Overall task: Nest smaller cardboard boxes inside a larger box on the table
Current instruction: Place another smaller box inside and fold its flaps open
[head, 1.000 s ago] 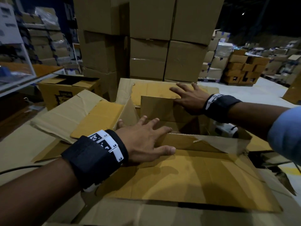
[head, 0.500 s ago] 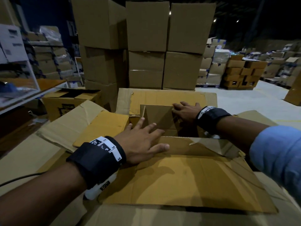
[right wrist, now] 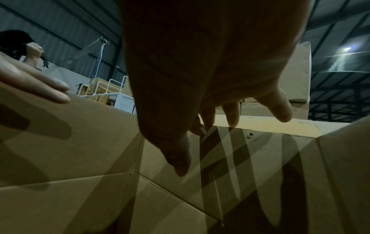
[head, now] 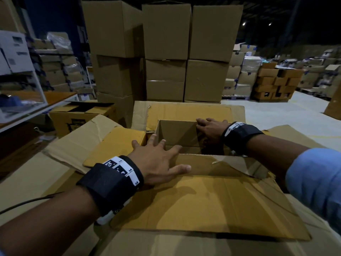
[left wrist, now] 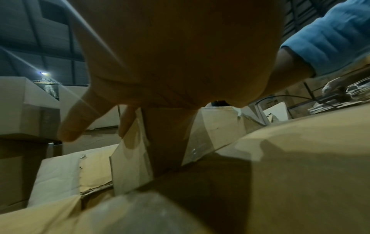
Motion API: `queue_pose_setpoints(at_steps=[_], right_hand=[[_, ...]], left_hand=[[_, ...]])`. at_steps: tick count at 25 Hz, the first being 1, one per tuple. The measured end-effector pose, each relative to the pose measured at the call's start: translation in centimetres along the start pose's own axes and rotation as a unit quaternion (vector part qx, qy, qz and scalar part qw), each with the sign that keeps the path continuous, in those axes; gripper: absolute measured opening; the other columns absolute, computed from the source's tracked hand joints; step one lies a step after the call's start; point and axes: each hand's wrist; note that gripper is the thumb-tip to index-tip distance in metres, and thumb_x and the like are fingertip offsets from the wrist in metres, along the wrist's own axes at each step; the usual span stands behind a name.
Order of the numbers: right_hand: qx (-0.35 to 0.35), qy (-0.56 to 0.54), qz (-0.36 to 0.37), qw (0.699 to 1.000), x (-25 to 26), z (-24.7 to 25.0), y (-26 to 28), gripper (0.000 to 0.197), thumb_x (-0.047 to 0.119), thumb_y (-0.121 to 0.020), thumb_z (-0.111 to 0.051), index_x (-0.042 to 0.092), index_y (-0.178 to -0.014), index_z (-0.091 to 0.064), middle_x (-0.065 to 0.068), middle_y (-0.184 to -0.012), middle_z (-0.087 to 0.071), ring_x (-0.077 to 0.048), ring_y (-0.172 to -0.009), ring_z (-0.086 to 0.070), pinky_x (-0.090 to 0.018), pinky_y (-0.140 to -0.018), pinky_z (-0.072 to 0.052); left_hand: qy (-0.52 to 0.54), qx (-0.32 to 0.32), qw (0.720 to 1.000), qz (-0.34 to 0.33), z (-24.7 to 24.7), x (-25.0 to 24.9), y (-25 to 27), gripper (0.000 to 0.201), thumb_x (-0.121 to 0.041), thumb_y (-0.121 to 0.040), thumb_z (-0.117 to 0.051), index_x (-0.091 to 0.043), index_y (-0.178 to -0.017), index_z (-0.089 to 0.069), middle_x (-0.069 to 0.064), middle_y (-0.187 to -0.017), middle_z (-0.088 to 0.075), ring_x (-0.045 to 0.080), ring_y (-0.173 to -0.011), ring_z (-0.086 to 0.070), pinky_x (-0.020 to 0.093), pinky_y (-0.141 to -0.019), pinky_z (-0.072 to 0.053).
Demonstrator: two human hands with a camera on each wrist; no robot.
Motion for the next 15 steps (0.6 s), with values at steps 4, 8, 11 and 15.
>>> queue_pose_setpoints(at_steps=[4, 8, 11, 15], right_hand=[[-0.003, 0.006, 0.0, 1.0, 0.2, 0.2, 0.3, 0.078, 0.042, -0.095, -0.058, 0.026, -0.157, -0.014, 0.003, -0.166, 0.009, -0.033, -0.15, -0.007, -0.071, -0.105, -0.032], [0.002, 0.016, 0.001, 1.0, 0.2, 0.7, 0.7, 0.078, 0.043, -0.095, -0.058, 0.028, -0.157, -0.014, 0.003, -0.166, 0.006, -0.032, -0.15, -0.009, -0.069, -0.106, -0.034], [0.003, 0.027, 0.008, 1.0, 0.1, 1.1, 0.8, 0.074, 0.042, -0.096, -0.057, 0.027, -0.157, -0.017, 0.0, -0.166, -0.002, -0.033, -0.148, -0.016, -0.062, -0.105, -0.037], [0.001, 0.036, 0.027, 0.999, 0.0, 2.0, 1.3, 0.07, 0.04, -0.097, -0.057, 0.028, -0.156, -0.02, -0.006, -0.163, -0.016, -0.034, -0.146, -0.022, -0.056, -0.104, -0.039]], left_hand=[[-0.002, -0.001, 1.0, 0.005, 0.0, 0.0, 0.0, 0.093, -0.09, -0.069, -0.004, -0.049, -0.152, 0.001, 0.006, -0.166, -0.003, 0.04, -0.15, 0.005, 0.078, -0.108, -0.006], [-0.004, -0.001, 1.0, 0.014, -0.1, 0.0, -0.1, 0.093, -0.09, -0.069, -0.005, -0.05, -0.152, 0.001, 0.007, -0.166, -0.003, 0.043, -0.15, 0.004, 0.079, -0.107, -0.005], [-0.007, -0.003, 1.0, 0.015, -0.1, 0.1, -0.1, 0.093, -0.09, -0.07, -0.005, -0.049, -0.153, 0.0, 0.007, -0.166, -0.004, 0.042, -0.15, 0.003, 0.079, -0.107, -0.004], [-0.007, -0.008, 1.0, 0.014, 0.0, 0.2, 0.0, 0.092, -0.088, -0.073, -0.005, -0.046, -0.154, -0.002, 0.006, -0.166, -0.003, 0.041, -0.15, 0.003, 0.078, -0.108, -0.001]])
Point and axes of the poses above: each hand's wrist, its own y-axis away from the middle knuckle, its own z-axis out of the back of the hand, x = y × z
